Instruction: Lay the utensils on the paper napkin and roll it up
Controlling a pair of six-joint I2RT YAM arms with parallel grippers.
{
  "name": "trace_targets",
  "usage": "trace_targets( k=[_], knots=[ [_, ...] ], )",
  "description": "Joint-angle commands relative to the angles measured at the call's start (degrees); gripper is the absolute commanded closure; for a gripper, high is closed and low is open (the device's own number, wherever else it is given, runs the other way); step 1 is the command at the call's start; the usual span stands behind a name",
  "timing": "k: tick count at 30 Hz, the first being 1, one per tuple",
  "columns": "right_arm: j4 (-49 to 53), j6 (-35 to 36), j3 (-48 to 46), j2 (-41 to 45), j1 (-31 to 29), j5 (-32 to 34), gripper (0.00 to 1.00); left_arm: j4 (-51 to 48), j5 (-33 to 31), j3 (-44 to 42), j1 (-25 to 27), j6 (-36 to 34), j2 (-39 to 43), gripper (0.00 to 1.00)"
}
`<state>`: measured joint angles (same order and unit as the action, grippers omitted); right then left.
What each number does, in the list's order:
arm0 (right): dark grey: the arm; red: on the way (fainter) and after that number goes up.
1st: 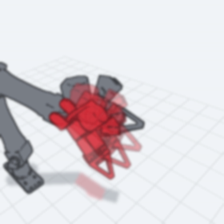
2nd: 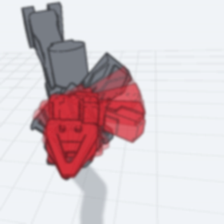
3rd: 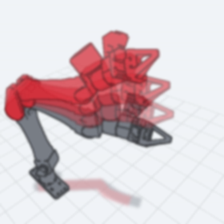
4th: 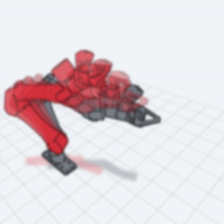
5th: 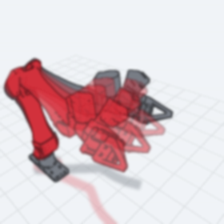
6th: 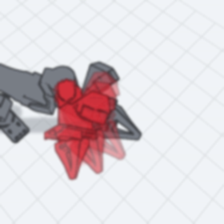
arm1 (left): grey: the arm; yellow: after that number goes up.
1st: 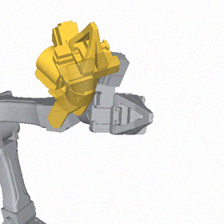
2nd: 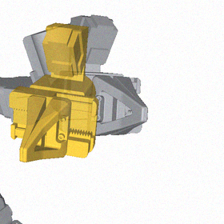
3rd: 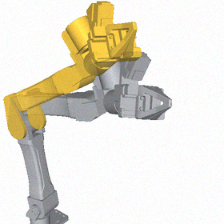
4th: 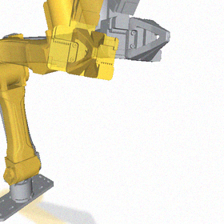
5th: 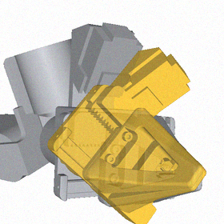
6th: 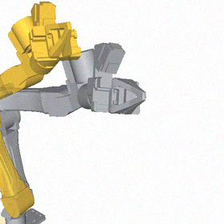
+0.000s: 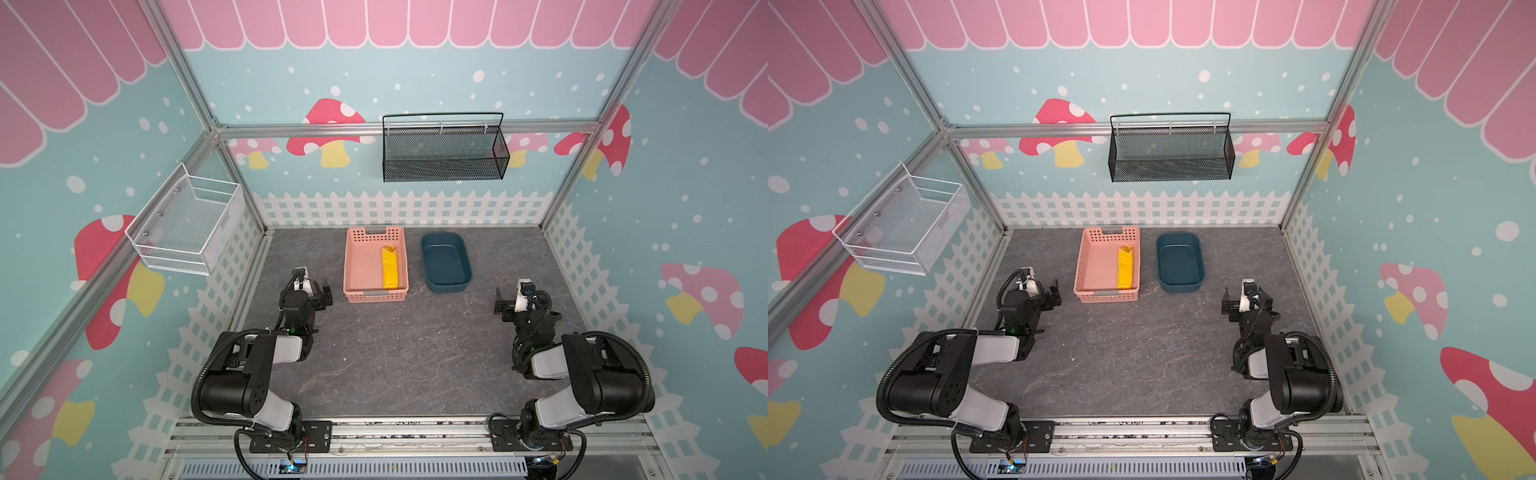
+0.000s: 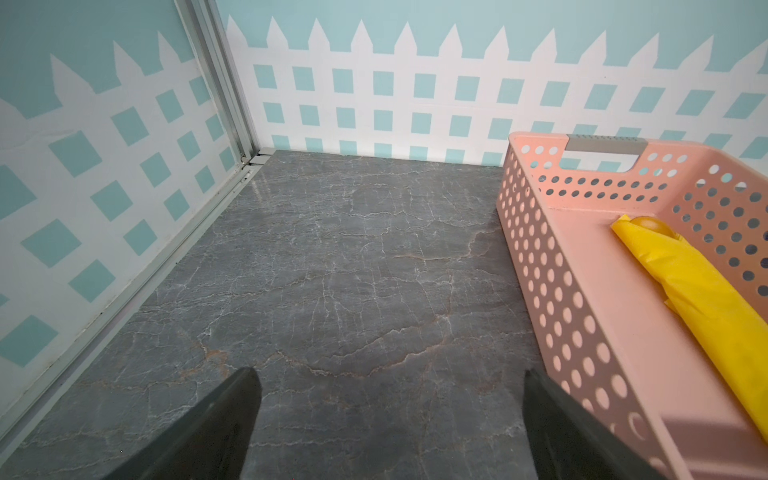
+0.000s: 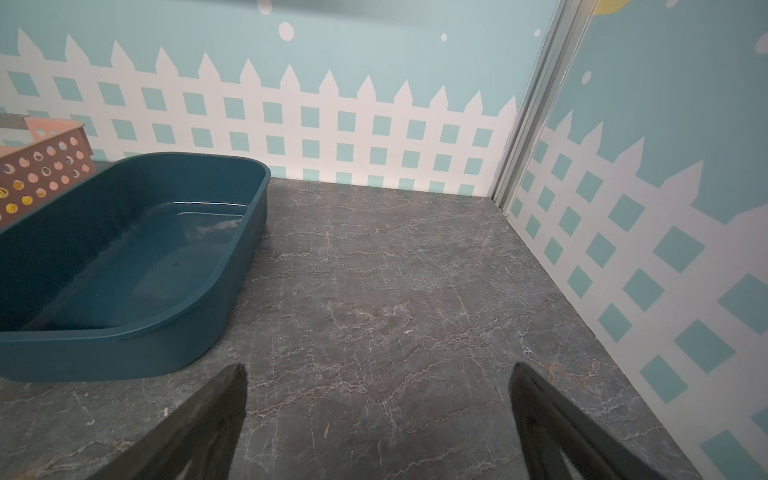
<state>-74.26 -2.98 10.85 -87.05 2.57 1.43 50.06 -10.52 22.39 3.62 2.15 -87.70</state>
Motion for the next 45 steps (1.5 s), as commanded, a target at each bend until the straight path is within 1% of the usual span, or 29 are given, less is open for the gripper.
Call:
trace_targets(
  k=[1, 4, 8, 44, 45],
  knots=[
    [-2.4, 1.5, 0.1, -0.3, -0.2, -0.6, 0.01, 3.2, -2.3, -1.3, 0.8, -1.8, -0.4, 0.0],
    [-2.4, 1.5, 0.1, -0.4, -0.2, -0.6, 0.0, 4.2, -3.4, -1.5, 1.4, -2.2, -0.6, 0.0],
    [-2.2, 1.5, 0.2, -0.4, -0.2, -0.5, 0.0, 0.1, 1.1, 0.4, -0.7, -0.9, -0.5, 0.0],
    [-2.2, 1.5, 0.2, -0.4, -0.3, -0.5, 0.0, -0.1, 2.0, 0.5, -1.2, -0.7, -0.5, 0.0],
    [-2.1, 1.9, 0.4, -0.5, -0.3, -1.6, 0.01, -0.2, 2.0, 0.5, -1.3, -0.7, -0.5, 0.0]
  ],
)
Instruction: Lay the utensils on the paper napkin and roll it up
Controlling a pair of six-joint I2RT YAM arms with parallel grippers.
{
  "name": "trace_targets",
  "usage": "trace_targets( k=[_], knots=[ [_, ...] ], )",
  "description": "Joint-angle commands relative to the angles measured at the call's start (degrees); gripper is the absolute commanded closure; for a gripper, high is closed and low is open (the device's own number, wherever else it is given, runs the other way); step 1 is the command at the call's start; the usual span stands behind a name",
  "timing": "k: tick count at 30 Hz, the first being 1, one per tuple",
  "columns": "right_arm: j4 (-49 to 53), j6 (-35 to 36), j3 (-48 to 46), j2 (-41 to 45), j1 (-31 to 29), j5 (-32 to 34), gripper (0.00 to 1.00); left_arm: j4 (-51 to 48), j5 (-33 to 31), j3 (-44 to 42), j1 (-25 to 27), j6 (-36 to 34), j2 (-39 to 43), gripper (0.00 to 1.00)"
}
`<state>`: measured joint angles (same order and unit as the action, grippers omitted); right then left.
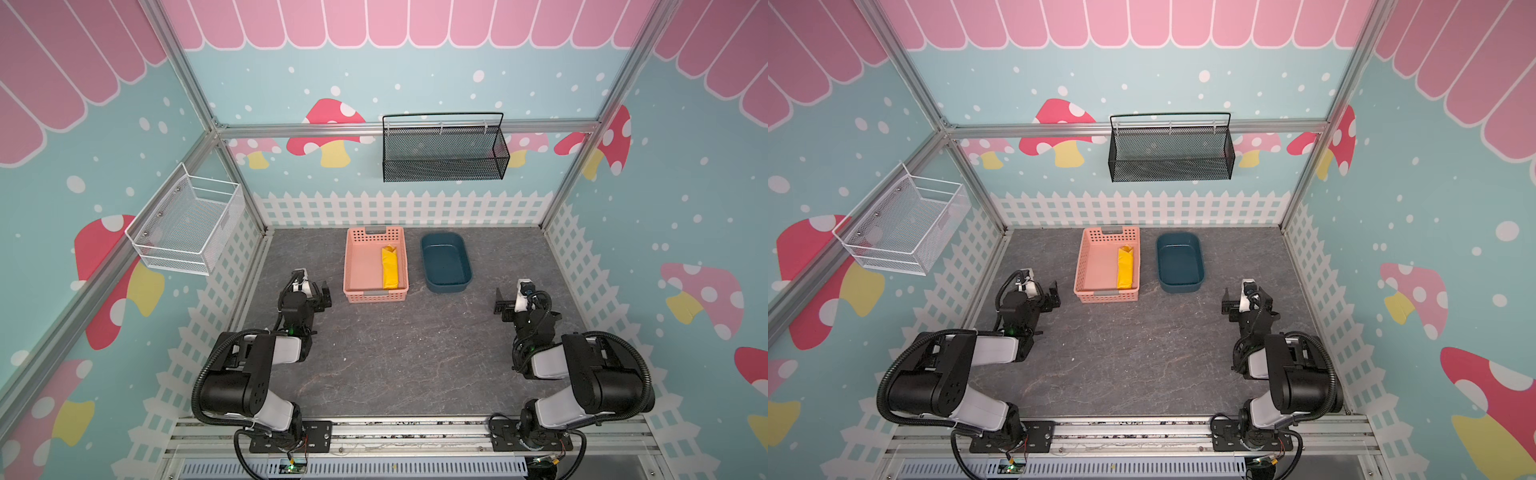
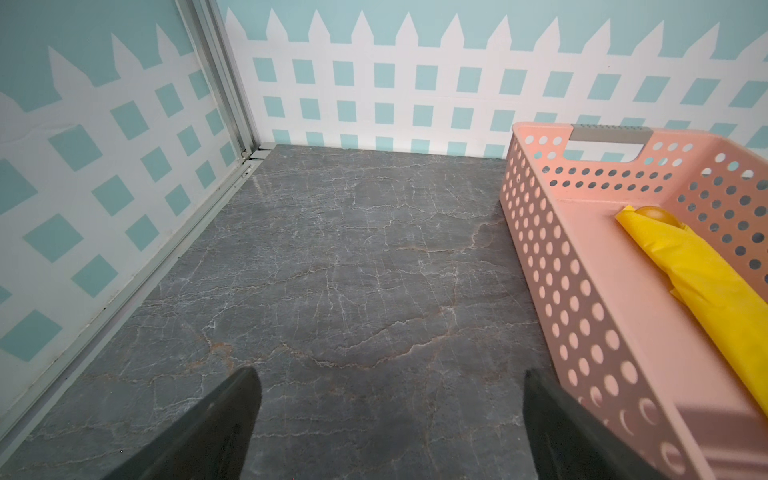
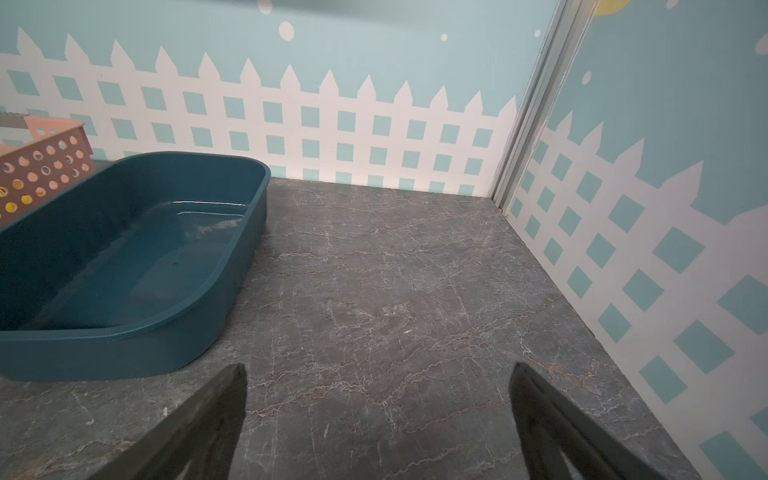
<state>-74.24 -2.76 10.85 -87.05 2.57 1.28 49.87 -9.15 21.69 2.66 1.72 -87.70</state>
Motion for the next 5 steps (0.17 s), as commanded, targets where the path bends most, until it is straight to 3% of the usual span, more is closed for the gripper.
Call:
trace_targets(
  k=[1, 5],
  knots=[
    [-1.3, 2.3, 1.0, -0.7, -0.3, -2.8, 0.0, 0.1, 0.7, 1.2, -0.3, -0.2, -0.5, 0.0],
    [-0.8, 2.4, 1.1, -0.5, -0.3, -3.2, 0.01, 0.1, 0.7, 1.2, -0.4, -0.2, -0.5, 0.0]
  ],
)
